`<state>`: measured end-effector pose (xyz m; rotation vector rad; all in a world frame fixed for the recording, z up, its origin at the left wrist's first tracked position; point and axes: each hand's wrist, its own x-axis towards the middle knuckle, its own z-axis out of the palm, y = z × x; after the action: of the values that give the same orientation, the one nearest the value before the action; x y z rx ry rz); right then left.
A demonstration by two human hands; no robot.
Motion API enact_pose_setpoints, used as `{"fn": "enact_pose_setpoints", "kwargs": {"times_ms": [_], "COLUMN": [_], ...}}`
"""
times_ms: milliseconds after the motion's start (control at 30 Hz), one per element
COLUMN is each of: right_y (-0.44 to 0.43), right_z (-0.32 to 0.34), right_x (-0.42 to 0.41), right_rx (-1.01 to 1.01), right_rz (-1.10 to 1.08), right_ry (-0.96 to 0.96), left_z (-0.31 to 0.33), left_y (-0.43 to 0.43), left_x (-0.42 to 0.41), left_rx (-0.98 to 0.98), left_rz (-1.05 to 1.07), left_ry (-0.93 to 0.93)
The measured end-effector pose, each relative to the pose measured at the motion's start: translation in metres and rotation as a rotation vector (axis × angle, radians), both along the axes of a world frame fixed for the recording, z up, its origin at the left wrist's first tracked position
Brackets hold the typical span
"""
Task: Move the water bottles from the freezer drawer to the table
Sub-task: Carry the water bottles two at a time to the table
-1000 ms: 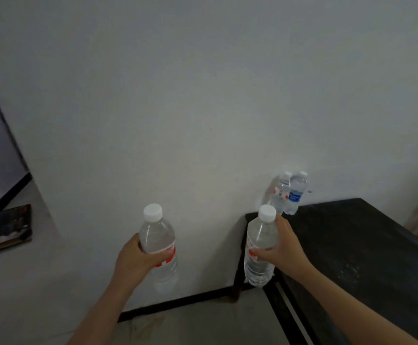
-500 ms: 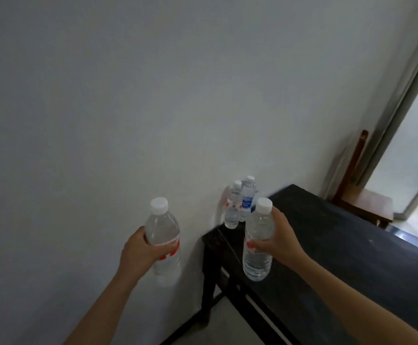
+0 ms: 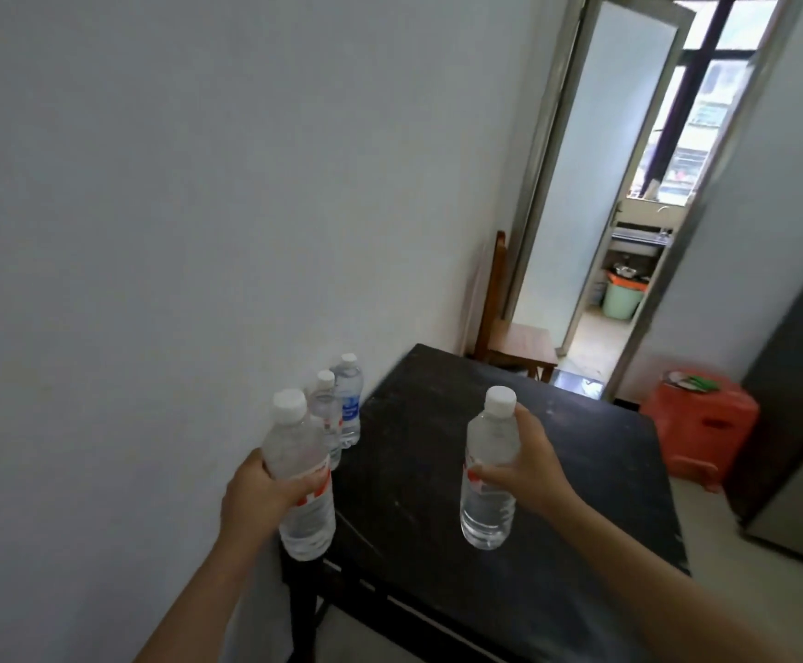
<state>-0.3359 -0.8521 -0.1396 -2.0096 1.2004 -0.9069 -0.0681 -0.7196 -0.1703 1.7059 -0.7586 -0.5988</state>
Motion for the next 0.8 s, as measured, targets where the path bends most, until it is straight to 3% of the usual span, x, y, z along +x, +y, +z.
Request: {"fn": "enact_pose_setpoints", "kwargs": {"times_ms": [433, 800], "right_y": [-0.143, -0.245], "right_z": [-0.016, -0.036], "right_x": [-0.059, -0.048], "right_rx": [-0.080, 0.038], "right_rz": [-0.139, -0.042], "right_ry": [0.045, 0.126], "left_z": [-0.006, -0.041], "left_y": [-0.167, -0.275], "left_x": [-0.060, -0.091], "left_rx": [0.012, 0.093], "left_rz": [-0.144, 0.050], "left_ry": [-0.092, -0.017]}}
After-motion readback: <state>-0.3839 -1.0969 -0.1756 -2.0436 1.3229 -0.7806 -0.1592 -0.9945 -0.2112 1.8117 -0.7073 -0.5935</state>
